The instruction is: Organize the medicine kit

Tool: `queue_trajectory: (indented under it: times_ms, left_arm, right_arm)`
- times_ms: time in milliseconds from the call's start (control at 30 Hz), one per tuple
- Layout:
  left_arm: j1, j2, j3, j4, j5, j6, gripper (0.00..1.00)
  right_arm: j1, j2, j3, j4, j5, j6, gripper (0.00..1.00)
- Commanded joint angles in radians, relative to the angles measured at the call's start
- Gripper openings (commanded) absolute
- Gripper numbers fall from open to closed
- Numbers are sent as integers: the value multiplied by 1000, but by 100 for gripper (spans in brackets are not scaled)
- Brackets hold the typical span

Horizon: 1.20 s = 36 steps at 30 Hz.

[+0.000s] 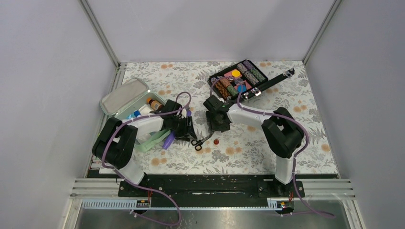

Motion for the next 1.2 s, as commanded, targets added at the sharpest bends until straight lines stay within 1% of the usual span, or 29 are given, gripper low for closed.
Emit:
queue_trajectory:
  times_ms: [0, 133, 233, 400, 567, 633, 733, 867, 933, 1000, 1067, 1167]
  left_arm:
    - [-2, -10, -49, 112, -37, -105, 49]
    - [-15, 24, -81, 162, 6, -115, 49]
    - [-42, 46, -98, 216, 36, -117, 47]
    - [-106, 59, -107, 266, 68, -116, 44]
    - [-108, 41, -118, 266, 51, -114, 43]
    - [-92, 15, -125, 245, 43, -108, 43]
    - [-31, -52, -146, 210, 41, -107, 43]
    - [74, -132, -175, 161, 65, -97, 45]
    - [109, -163, -192, 187, 111, -99, 45]
    - [132, -184, -199, 184, 113, -92, 46]
    - [143, -202, -199, 175, 103, -90, 46]
    - [155, -228, -197, 173, 96, -107, 46]
  right_arm:
    - [28, 48, 69, -116, 151, 160, 60]
    - [41, 89, 84, -136, 167, 233, 54]
    - [49, 113, 91, -134, 155, 292, 53]
    - [59, 131, 106, -91, 95, 298, 53]
    - [61, 141, 106, -70, 93, 290, 53]
    - [60, 138, 110, -63, 79, 282, 54]
    - [61, 121, 120, -30, 43, 252, 55]
    - [65, 114, 157, -6, 27, 172, 55]
    - [67, 116, 174, -7, 26, 154, 55]
    - [75, 127, 192, -34, 46, 153, 55]
    - [85, 146, 203, -73, 101, 173, 55]
    - [100, 176, 200, -94, 131, 198, 53]
